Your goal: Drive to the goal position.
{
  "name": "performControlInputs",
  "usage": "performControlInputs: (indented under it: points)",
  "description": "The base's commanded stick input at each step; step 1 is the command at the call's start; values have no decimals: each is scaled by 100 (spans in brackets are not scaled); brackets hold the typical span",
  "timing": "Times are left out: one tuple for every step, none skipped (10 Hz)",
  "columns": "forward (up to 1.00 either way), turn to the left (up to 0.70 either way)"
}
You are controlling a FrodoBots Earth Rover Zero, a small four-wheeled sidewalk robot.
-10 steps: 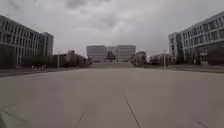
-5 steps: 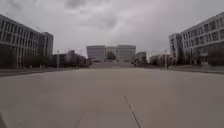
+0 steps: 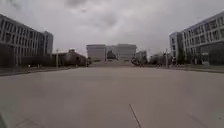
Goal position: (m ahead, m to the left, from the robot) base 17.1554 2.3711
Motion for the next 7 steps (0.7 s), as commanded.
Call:
performControlInputs:
  points:
    - [70, -1]
    - [70, -1]
    - [70, -1]
    - [70, -1]
    - [70, -1]
    - [70, -1]
    - [70, -1]
